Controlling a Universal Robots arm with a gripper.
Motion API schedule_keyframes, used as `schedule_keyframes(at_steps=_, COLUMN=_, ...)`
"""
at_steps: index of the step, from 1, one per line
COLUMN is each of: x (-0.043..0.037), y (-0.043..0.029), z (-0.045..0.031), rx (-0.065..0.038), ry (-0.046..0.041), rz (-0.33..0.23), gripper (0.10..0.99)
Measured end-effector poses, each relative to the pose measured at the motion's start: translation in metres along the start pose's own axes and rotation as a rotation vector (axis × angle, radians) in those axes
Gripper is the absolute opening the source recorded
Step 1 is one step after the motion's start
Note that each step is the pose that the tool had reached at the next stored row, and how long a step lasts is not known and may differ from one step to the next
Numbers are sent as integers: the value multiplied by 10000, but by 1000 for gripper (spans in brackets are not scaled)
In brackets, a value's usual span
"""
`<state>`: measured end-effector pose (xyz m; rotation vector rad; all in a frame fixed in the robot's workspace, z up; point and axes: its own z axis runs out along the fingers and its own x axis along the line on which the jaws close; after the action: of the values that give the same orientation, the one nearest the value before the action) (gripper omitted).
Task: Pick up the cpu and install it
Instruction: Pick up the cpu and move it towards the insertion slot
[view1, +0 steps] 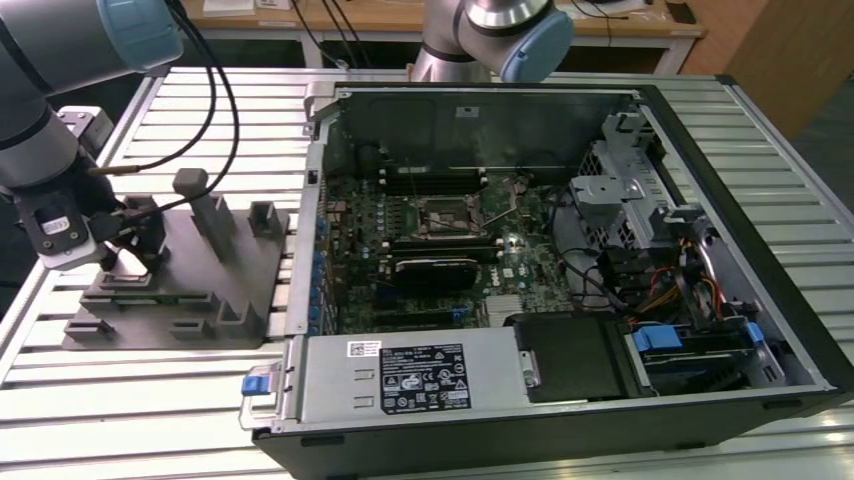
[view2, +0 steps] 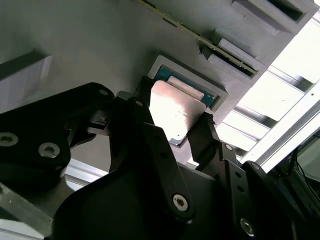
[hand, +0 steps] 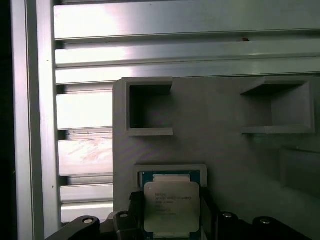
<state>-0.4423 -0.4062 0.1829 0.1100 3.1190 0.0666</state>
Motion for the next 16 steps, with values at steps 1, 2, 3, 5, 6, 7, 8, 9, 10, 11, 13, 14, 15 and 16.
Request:
schedule_keyframes(at_steps=1, x=0, y=0, z=0, rx=0, ry=0, rz=0, gripper=541)
schedule_keyframes(at_steps=2, x=0, y=0, z=0, rx=0, ry=0, rz=0, gripper=541)
schedule_keyframes(at_steps=3, x=0, y=0, z=-1, rx=0, ry=-1, rz=1, gripper=541)
schedule_keyframes(at_steps=5, x=0, y=1, z=-2, rx=-1, ry=-1, rz=1, gripper=541)
schedule_keyframes(at_steps=6, x=0, y=1, z=-9, rx=1, ry=2, rz=1, gripper=541)
schedule_keyframes(at_steps=7, x=0, y=1, z=-18, rx=0, ry=3, rz=0, gripper=541)
schedule_keyframes(at_steps=8, x=0, y=1, z=-28, rx=-1, ry=1, rz=0, gripper=541)
schedule_keyframes(at_steps=9, x=-1, y=2, z=-41, rx=-1, ry=1, rz=0, gripper=541)
schedule_keyframes(at_steps=10, x=-1, y=3, z=-58, rx=-1, ry=0, rz=0, gripper=541)
schedule_keyframes(at_steps=11, x=-1, y=4, z=-78, rx=-1, ry=0, rz=0, gripper=541)
schedule_keyframes(at_steps=13, x=-2, y=5, z=-115, rx=-1, ry=0, rz=0, gripper=541)
schedule_keyframes(at_steps=14, x=-3, y=6, z=-134, rx=-2, ry=-1, rz=0, gripper=541)
schedule_keyframes(at_steps=15, x=-3, y=7, z=-154, rx=-1, ry=0, rz=0, gripper=541)
schedule_keyframes(at_steps=16, x=-3, y=8, z=-172, rx=-2, ry=-1, rz=0, gripper=541)
